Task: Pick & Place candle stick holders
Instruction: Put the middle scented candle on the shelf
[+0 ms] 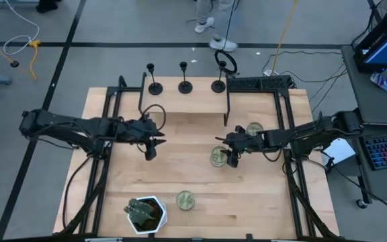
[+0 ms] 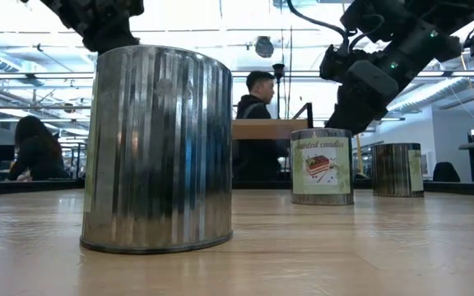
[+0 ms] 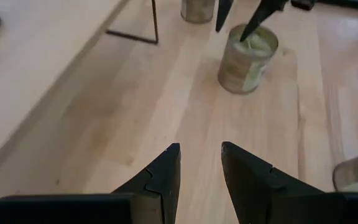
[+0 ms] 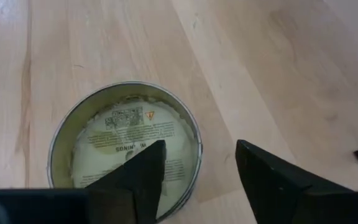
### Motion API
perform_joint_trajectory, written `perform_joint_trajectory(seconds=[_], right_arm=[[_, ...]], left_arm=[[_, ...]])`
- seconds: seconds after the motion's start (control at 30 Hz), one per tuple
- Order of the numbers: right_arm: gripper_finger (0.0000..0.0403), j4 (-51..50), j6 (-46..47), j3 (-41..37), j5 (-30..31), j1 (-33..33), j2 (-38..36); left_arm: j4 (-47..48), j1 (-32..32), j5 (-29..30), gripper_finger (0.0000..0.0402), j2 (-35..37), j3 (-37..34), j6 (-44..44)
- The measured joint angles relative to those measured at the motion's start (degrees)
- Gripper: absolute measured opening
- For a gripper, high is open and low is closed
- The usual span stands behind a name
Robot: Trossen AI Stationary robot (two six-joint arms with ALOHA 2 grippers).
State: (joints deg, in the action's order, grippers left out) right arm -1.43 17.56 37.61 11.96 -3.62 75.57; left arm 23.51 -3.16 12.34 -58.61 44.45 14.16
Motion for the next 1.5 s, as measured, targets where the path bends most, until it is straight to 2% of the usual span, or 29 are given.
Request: perform_joint_trajectory(seconds=[0.1,0.33,0.4,0.63,0.77,0.93,1.07,1.27,1.37,1.5], right_arm=[[0.0156,-0.3,-0.1,0.0,0.0,0.0,0.0],[0.0029,-0.7,-2.2,0.0,0.0,0.6,0.0],[0.0010,-0.6,-4.1,0.0,-0.1,0.8,0.0],[0.0006,-0.1,-5.7,-0.1,0.0,1.1,-1.5],[0.0003,5.5,-9.0,0.3,0.2,1.2,-3.7],[0.0002,6.0,-16.3,7.2,-0.1,2.0,-4.5],[0.0001,-0.3,-22.0,17.7,0.0,4.5,-3.8],[0.0001,-20.0,-23.4,35.5,3.1,13.3,-0.3],[0.0001,-27.7,-21.1,40.0,2.9,18.4,1.6],[0.0000,-31.1,-17.6,41.7,-2.2,24.7,2.9]], left_arm=[[0.0,-0.4,0.1,0.0124,0.0,-0.7,0.6],[-0.3,-0.4,0.2,0.0124,0.0,-0.8,0.2],[-0.3,-0.4,0.2,0.0124,0.0,-0.8,-0.2],[-0.3,-0.4,0.2,0.0124,0.0,-0.8,-0.4],[-0.3,-0.4,0.2,0.0124,0.0,-0.8,-0.4],[-0.3,-0.4,0.2,0.0124,0.0,-0.8,-0.5],[-0.4,-0.4,0.2,0.0124,0.0,-0.8,-0.5],[-1.0,-0.4,0.2,0.0124,0.0,-0.8,-0.6],[-1.1,-0.4,0.2,0.0124,0.0,-0.8,-0.6],[-1.1,-0.4,0.2,0.0124,0.0,-0.8,-0.6]])
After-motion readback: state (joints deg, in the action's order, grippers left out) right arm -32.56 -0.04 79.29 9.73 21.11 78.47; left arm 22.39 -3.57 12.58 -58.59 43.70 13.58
